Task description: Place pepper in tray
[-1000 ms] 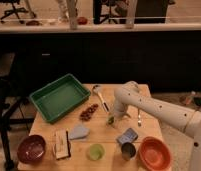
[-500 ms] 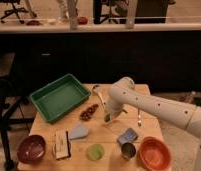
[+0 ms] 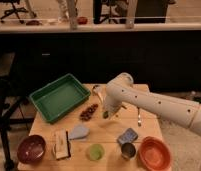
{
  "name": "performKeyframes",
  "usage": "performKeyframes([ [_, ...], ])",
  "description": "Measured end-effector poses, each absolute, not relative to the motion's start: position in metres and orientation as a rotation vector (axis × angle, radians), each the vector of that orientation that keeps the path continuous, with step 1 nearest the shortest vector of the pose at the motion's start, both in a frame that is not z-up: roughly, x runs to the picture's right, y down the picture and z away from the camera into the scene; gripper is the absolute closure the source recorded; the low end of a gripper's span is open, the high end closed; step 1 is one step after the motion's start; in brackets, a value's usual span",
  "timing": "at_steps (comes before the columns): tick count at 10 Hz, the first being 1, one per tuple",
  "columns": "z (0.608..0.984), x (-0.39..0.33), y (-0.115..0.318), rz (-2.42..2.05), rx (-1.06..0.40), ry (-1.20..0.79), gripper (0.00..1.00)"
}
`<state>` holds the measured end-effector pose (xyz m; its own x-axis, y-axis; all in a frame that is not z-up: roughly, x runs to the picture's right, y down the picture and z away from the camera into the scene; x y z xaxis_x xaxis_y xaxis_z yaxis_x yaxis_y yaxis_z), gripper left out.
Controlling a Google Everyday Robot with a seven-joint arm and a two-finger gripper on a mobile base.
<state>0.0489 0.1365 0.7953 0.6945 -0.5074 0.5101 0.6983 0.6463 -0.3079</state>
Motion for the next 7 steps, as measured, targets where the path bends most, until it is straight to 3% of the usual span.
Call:
performKeyframes([
  [7,0.802,0.037,0.124,-0.734,-0.489,-0.413,1.0],
])
